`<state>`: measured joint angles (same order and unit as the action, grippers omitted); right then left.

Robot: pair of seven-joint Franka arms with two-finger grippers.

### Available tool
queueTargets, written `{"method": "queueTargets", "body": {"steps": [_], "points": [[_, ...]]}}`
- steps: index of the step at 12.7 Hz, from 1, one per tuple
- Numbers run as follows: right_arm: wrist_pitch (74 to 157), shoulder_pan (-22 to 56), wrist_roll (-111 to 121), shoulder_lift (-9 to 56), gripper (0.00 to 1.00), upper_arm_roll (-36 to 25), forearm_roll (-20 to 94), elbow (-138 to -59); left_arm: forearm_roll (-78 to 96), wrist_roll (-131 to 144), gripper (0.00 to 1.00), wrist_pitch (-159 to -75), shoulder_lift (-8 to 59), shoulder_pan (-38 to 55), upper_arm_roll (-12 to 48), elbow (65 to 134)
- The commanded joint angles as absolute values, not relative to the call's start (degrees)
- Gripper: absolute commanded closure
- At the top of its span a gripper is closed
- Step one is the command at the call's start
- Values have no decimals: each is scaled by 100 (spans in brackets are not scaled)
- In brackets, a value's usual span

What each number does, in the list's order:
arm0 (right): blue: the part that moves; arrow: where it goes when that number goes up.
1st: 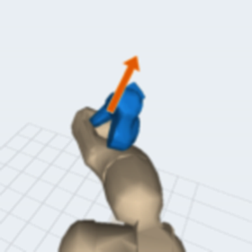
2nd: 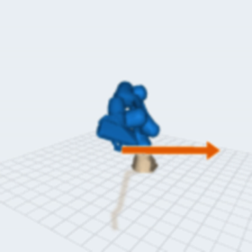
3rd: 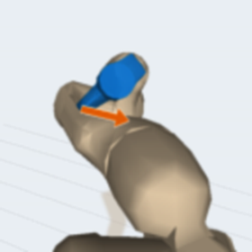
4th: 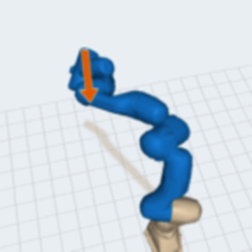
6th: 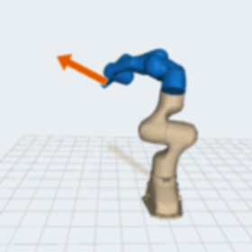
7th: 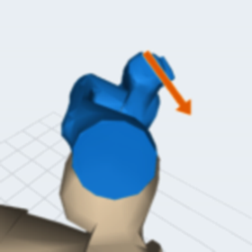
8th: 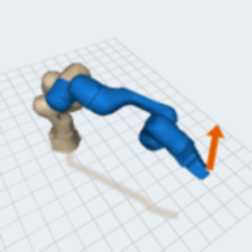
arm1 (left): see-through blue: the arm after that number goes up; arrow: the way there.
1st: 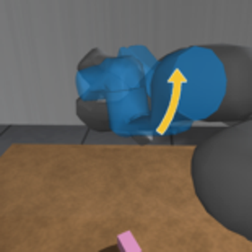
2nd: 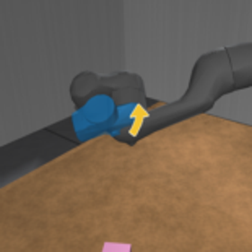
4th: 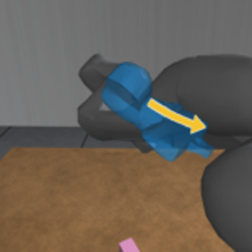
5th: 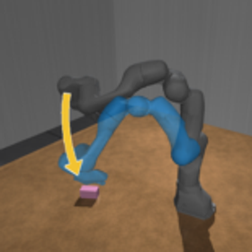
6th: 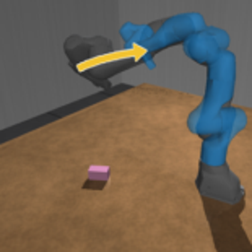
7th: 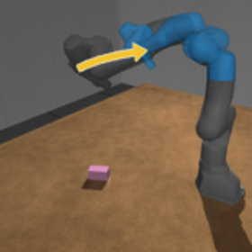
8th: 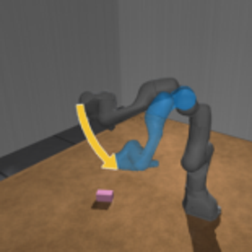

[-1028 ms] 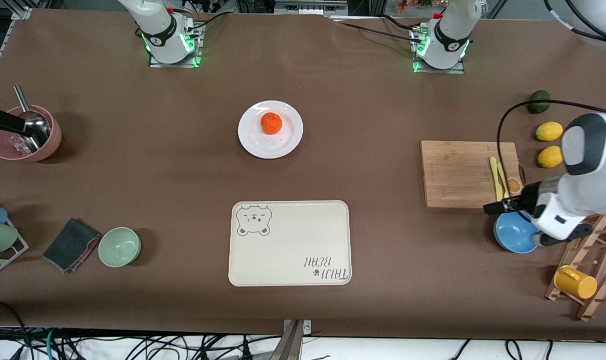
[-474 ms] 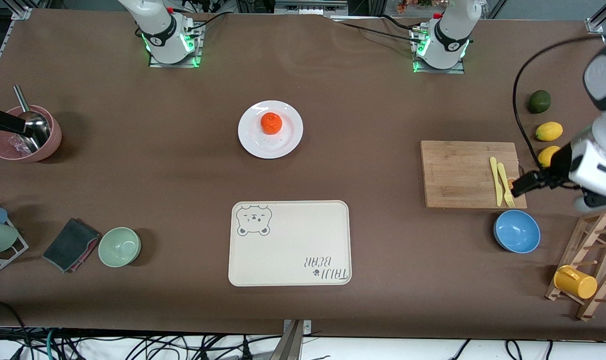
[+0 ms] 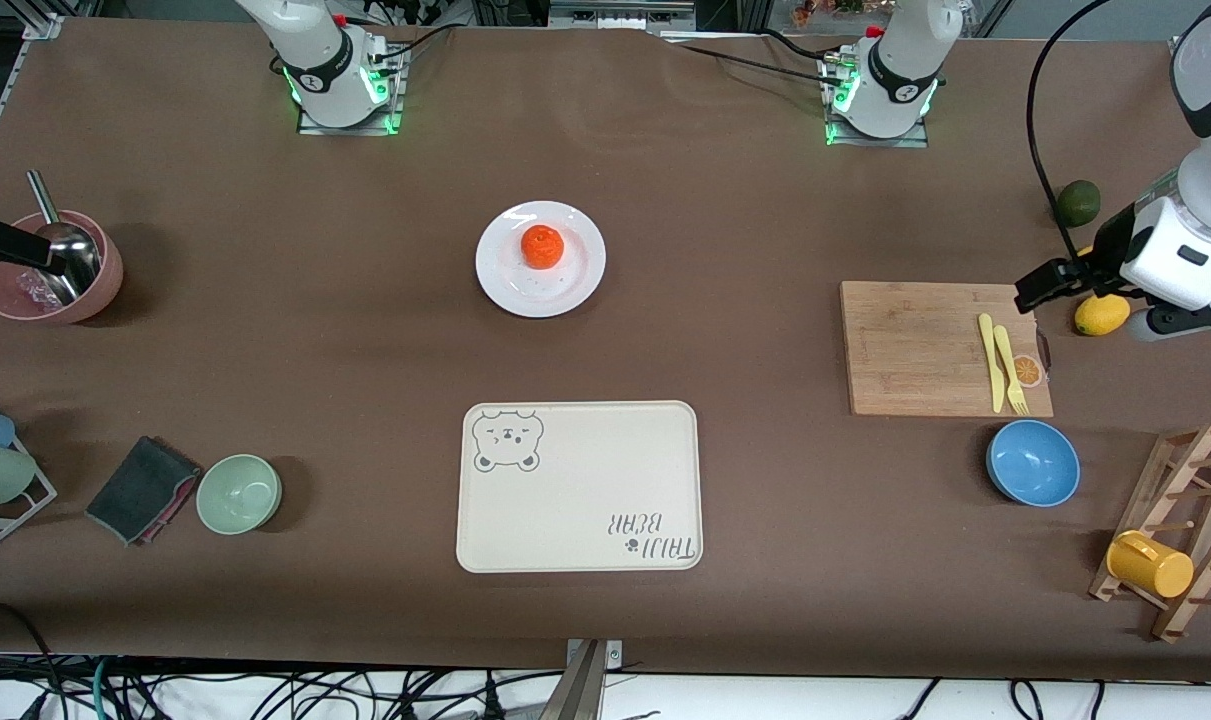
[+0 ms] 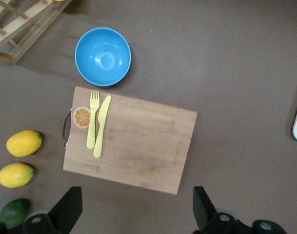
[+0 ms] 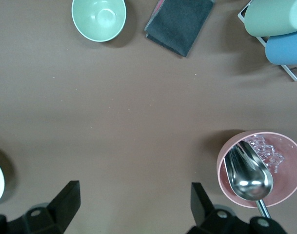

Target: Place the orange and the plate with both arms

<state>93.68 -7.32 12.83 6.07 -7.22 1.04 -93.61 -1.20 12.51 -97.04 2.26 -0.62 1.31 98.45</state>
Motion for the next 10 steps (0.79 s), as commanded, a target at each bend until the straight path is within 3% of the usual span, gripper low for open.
{"method": "queueTargets", "body": {"steps": [1, 4, 10], "points": [[9360, -756, 1327, 606, 0, -712, 149, -9299, 53, 984, 0, -9029, 228, 123, 18, 9353], [9360, -756, 1362, 633, 0, -712, 141, -9308, 299, 967, 0, -8684, 456, 27, 35, 8887], [9396, -756, 1371, 624, 0, -703, 106, -9281, 211, -217, 0, -8622, 598, -9, 18, 8711]]}}
